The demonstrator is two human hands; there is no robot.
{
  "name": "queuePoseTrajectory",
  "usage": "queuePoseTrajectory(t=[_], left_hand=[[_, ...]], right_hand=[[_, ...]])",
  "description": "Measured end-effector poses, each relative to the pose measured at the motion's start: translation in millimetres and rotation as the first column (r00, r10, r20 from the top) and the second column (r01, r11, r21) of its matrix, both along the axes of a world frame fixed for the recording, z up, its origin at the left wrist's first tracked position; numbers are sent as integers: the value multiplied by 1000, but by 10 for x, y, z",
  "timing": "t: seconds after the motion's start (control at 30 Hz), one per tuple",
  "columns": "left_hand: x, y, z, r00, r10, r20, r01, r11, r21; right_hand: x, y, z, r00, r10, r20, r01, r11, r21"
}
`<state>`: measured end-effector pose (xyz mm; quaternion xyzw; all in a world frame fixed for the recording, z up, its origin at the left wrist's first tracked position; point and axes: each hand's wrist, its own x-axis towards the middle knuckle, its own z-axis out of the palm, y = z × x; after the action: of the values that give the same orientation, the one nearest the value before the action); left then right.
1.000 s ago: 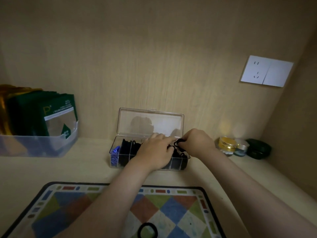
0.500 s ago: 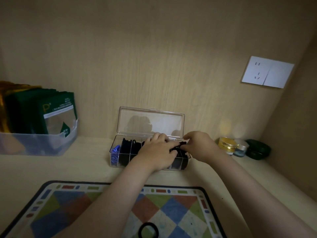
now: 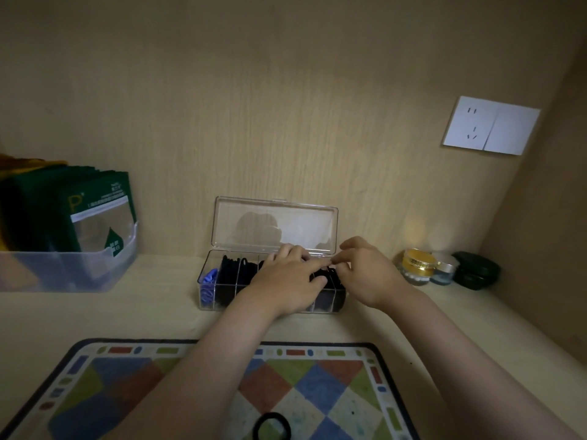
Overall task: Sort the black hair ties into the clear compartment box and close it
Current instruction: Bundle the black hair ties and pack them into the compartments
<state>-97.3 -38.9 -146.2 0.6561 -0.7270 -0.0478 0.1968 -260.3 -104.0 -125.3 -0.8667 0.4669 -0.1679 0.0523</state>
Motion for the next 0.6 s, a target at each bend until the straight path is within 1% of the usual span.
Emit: queuePoseTrajectory(t=[0.03, 0.07, 0.13, 0.2, 0.27, 0.4, 0.47, 0.53, 0.6], left_hand=[[-2, 0, 1, 1000, 5, -11, -5, 1000, -7], [-1, -2, 1, 1000, 12, -27, -12, 1000, -15], [1, -7, -3, 999, 18, -52, -19, 999, -30], [-3, -6, -9, 999, 15, -41, -17, 999, -35], [-8, 7, -2, 1000, 13, -12, -13, 1000, -27], [-18, 32, 25, 1000, 13, 1, -13, 1000, -10], [-26, 36, 32, 1000, 18, -3, -18, 1000, -3], [-29, 33, 22, 1000, 21, -8, -21, 1000, -13], [-31, 27, 11, 999, 29, -18, -29, 999, -37]], right_hand=[[0, 25, 1, 1000, -2, 5, 2, 1000, -17], [4, 48, -3, 1000, 0, -31, 0, 1000, -10], [13, 65, -42, 992, 7, -128, -2, 999, 41], [14, 65, -82, 990, 10, -142, 4, 996, 94], [6, 63, -87, 995, 15, -101, -5, 995, 97], [-36, 28, -59, 998, -5, 66, 5, 1000, -8], [-51, 25, -73, 992, 11, 127, -4, 998, -58], [-65, 39, -96, 987, 49, 151, -35, 995, -96], [-79, 53, -125, 991, 87, 98, -76, 991, -111]])
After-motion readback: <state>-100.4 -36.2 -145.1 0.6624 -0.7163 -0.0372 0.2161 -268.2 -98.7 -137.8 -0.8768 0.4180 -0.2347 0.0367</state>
